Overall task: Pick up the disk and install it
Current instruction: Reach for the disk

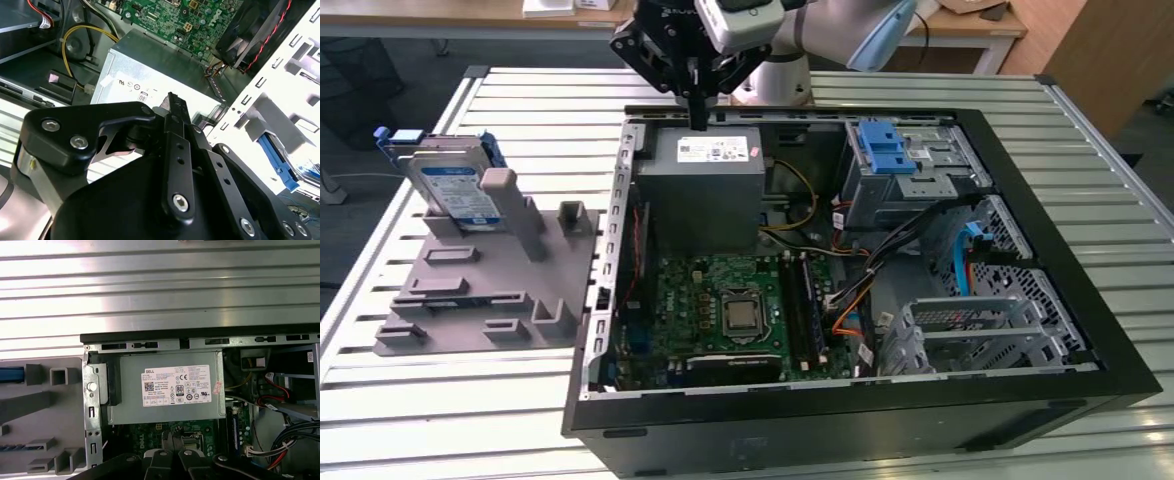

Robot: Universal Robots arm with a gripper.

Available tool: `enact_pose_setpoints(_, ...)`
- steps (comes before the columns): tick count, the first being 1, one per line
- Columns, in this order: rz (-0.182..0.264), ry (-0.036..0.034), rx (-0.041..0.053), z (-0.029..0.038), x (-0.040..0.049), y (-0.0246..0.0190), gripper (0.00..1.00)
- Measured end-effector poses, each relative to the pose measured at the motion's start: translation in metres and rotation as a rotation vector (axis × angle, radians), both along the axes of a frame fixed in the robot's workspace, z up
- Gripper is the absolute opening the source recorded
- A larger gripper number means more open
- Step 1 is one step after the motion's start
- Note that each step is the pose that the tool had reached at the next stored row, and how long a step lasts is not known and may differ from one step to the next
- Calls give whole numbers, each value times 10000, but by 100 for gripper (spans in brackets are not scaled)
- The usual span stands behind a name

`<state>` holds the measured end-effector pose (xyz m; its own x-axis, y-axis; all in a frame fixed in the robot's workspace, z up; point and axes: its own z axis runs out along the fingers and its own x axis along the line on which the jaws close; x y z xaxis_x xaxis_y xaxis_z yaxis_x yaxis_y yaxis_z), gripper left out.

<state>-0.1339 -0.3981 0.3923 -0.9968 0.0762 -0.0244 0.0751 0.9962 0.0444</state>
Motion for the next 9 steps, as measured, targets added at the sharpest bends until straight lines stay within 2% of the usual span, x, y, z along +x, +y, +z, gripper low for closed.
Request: enact_pose_setpoints(9, 0, 0, 1, -3, -15, 0, 11)
